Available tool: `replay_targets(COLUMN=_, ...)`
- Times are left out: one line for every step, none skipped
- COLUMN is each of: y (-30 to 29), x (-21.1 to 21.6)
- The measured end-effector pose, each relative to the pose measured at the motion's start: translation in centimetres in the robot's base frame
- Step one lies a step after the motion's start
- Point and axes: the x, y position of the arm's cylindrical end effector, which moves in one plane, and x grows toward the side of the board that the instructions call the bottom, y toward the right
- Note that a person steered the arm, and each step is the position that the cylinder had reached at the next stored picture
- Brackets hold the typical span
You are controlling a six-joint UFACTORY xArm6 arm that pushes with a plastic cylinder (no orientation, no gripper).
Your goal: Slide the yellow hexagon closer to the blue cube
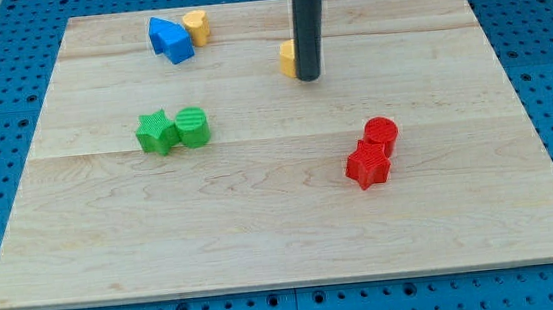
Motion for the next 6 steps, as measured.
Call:
replay_targets(y=2.8, x=-2.0)
replay_targets(y=-1.2, x=-3.4)
replay_targets(y=-5.0, x=-1.6)
replay_targets(y=-5.4, x=-1.7)
replay_targets(y=-8.3, x=-1.7)
replay_targets(y=-12.5, x=-1.6)
